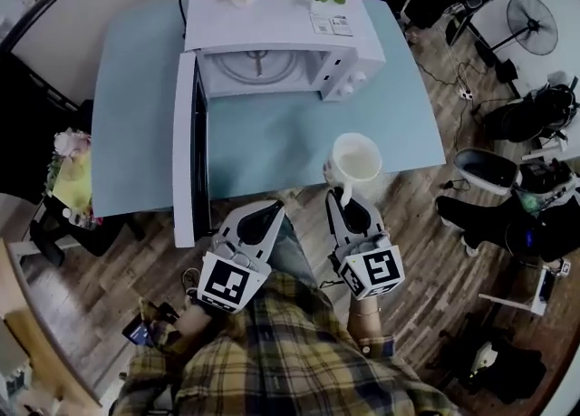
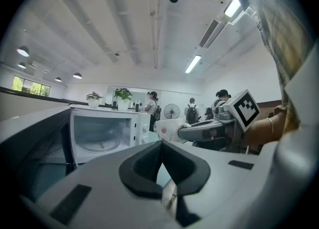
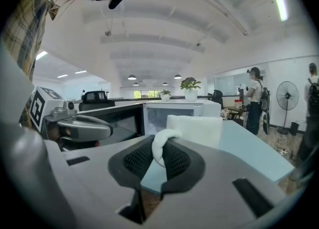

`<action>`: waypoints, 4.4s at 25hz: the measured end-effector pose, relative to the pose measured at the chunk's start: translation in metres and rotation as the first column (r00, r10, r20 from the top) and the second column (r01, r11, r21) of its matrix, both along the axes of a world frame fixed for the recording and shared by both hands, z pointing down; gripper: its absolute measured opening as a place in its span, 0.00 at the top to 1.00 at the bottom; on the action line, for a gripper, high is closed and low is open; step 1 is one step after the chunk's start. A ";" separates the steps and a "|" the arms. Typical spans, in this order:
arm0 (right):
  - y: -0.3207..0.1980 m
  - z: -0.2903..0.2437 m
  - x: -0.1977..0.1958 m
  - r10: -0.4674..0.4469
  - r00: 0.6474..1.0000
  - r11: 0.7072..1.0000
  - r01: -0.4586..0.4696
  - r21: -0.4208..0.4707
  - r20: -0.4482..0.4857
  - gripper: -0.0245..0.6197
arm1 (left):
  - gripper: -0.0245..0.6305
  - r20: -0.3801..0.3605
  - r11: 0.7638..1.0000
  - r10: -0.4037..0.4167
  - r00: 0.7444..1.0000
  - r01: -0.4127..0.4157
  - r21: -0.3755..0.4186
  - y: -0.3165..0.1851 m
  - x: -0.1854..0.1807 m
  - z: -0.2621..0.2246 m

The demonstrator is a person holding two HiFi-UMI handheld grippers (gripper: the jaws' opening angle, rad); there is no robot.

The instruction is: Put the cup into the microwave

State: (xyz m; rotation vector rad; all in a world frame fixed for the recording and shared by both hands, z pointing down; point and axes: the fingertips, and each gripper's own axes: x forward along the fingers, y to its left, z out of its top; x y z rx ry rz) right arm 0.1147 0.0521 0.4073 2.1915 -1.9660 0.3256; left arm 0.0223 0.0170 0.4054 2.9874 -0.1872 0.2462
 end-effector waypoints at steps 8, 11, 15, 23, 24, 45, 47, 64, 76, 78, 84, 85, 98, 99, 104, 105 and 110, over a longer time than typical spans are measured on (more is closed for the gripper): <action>-0.066 -0.001 0.053 -0.208 0.978 0.978 0.208 -0.015 0.001 0.89 | 0.98 0.001 0.978 -0.208 0.978 0.208 -0.029 -0.047 0.050 0.001; -0.087 -0.002 0.069 -0.282 0.959 0.959 0.282 -0.012 0.001 0.89 | 0.98 -0.001 0.955 -0.297 0.955 0.297 -0.019 -0.069 0.062 -0.001; -0.107 -0.004 0.077 -0.378 0.926 0.926 0.378 0.000 0.006 0.89 | 0.98 -0.002 0.911 -0.413 0.911 0.413 0.001 -0.095 0.066 -0.004; -0.129 -0.002 0.076 -0.547 0.837 0.837 0.546 0.038 0.025 0.89 | 0.98 -0.005 0.793 -0.608 0.794 0.608 0.044 -0.125 0.054 -0.008; -0.131 -0.002 0.075 -0.563 0.826 0.826 0.562 0.041 0.025 0.89 | 0.98 -0.003 0.778 -0.627 0.779 0.626 0.049 -0.127 0.051 -0.007; -0.157 0.007 0.036 -0.649 0.759 0.760 0.649 0.023 0.048 0.89 | 0.98 0.012 0.722 -0.691 0.723 0.690 0.048 -0.153 0.019 -0.006; -0.159 0.009 0.034 -0.652 0.756 0.758 0.652 0.021 0.051 0.89 | 0.98 0.015 0.722 -0.691 0.723 0.690 0.050 -0.154 0.018 -0.005; -0.179 0.040 0.029 -0.653 0.755 0.756 0.654 -0.002 0.053 0.89 | 0.98 0.050 0.735 -0.678 0.734 0.677 0.025 -0.151 0.020 0.013; -0.201 0.073 0.034 -0.618 0.784 0.785 0.620 -0.020 0.057 0.89 | 0.98 0.077 0.754 -0.654 0.752 0.657 -0.005 -0.149 0.032 0.027; -0.205 0.077 0.035 -0.617 0.785 0.786 0.618 -0.022 0.051 0.89 | 0.98 0.079 0.758 -0.650 0.756 0.652 -0.006 -0.149 0.033 0.029; -0.220 0.083 0.035 -0.608 0.793 0.793 0.609 -0.017 0.038 0.89 | 0.98 0.087 0.765 -0.641 0.763 0.644 -0.009 -0.148 0.036 0.032; -0.223 0.084 0.035 -0.606 0.794 0.795 0.607 -0.016 0.037 0.89 | 0.98 0.088 0.766 -0.640 0.763 0.643 -0.011 -0.148 0.036 0.032; -0.250 0.099 0.033 -0.595 0.803 0.803 0.595 -0.028 0.029 0.89 | 0.98 0.095 0.772 -0.631 0.770 0.636 -0.022 -0.152 0.036 0.038; -0.252 0.100 0.032 -0.593 0.804 0.804 0.594 -0.028 0.029 0.89 | 0.98 0.096 0.772 -0.631 0.770 0.635 -0.023 -0.152 0.036 0.039; -0.260 0.103 0.032 -0.587 0.809 0.809 0.587 -0.025 0.029 0.89 | 0.98 0.097 0.773 -0.629 0.771 0.634 -0.029 -0.155 0.034 0.041; -0.261 0.103 0.032 -0.586 0.810 0.810 0.586 -0.025 0.027 0.89 | 0.98 0.097 0.774 -0.628 0.772 0.633 -0.028 -0.155 0.034 0.042; -0.268 0.107 0.033 -0.575 0.818 0.818 0.575 -0.024 0.015 0.89 | 0.98 0.096 0.776 -0.625 0.775 0.630 -0.032 -0.157 0.033 0.044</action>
